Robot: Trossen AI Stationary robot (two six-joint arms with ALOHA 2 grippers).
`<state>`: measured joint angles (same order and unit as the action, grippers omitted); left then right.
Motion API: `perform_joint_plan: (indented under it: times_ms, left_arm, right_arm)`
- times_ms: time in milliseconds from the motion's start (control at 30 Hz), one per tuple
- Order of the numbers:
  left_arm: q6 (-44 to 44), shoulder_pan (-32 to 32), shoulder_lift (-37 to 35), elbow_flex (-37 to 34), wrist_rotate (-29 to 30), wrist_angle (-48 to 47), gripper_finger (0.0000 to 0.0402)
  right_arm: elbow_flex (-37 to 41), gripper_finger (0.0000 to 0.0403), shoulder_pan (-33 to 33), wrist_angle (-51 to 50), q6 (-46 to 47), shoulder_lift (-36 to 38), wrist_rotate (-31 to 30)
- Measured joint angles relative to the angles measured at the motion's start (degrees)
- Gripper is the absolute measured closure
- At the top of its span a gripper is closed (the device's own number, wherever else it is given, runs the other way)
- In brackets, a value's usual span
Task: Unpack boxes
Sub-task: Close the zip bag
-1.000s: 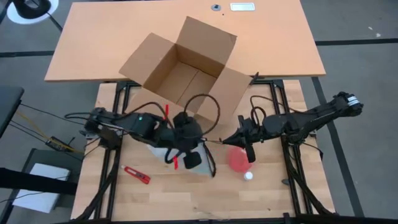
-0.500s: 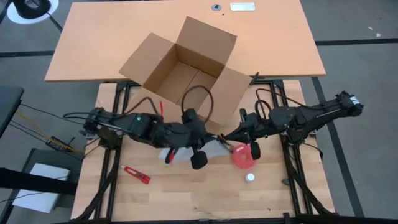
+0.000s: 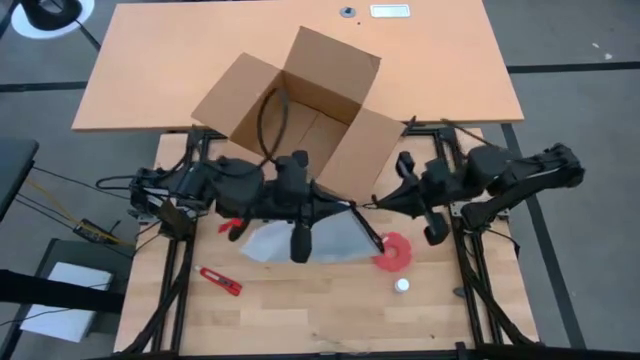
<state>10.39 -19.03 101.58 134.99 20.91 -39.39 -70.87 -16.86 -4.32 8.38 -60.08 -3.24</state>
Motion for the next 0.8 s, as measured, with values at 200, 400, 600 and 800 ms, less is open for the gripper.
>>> perform_joint_plan:
  times_ms: [200,400,600,800]
  left_arm:
    - [-1.0,0.5,-0.5,-0.1,-9.0,7.9,0.0397]
    - [-1.0,0.8,-0.8,-0.2,-11.7,10.0,0.0397]
    - [-0.8,1.1,-0.9,-0.2,-12.3,10.4,0.0397]
    - [-0.9,1.4,-1.1,-0.1,-12.2,12.5,0.0397]
  right_arm:
    - [-4.6,0.0402,-0.1,0.4,-4.5,0.0,1.6]
    - [-5.9,0.0402,-0.1,2.3,-5.6,-0.8,3.7]
    - [-6.0,0.0387,-0.2,2.9,-5.3,-2.3,4.4]
    - [-5.9,0.0319,-0.2,0.8,-9.2,-2.4,3.0]
